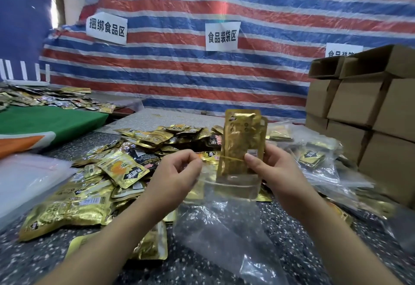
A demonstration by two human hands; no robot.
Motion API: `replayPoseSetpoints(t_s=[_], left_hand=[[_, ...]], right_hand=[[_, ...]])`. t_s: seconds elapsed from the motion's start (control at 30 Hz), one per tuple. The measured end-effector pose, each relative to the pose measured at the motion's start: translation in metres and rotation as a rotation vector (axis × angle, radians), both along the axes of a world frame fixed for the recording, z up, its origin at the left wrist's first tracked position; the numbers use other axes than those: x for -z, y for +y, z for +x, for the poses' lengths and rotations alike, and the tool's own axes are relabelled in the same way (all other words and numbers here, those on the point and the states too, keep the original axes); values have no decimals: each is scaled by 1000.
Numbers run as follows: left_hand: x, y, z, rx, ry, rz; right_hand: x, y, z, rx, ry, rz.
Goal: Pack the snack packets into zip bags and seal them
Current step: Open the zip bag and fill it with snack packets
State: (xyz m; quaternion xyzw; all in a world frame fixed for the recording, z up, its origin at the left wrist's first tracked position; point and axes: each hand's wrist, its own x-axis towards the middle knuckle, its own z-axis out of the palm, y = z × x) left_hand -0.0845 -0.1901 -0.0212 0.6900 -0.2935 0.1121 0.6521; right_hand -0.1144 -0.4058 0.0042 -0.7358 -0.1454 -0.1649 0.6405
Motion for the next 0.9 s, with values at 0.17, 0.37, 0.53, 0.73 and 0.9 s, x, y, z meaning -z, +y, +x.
replayPoseSetpoints(t_s=[0.17, 0.37, 0.53, 0.73, 0.9], left_hand=[[2, 0, 1, -41, 23, 50], [-1, 0, 2, -8, 122, -64], [-2, -3, 1, -4, 196, -53], [-1, -2, 0, -96, 151, -37], [-1, -5, -6, -48, 97, -15]], right_hand=[[-1, -5, -8, -9, -29, -241], [3, -3, -8, 68, -82, -321], [1, -5, -6, 79, -8, -67], [-3, -7, -13, 1, 69, -328], [-4, 1, -20, -2, 118, -661]])
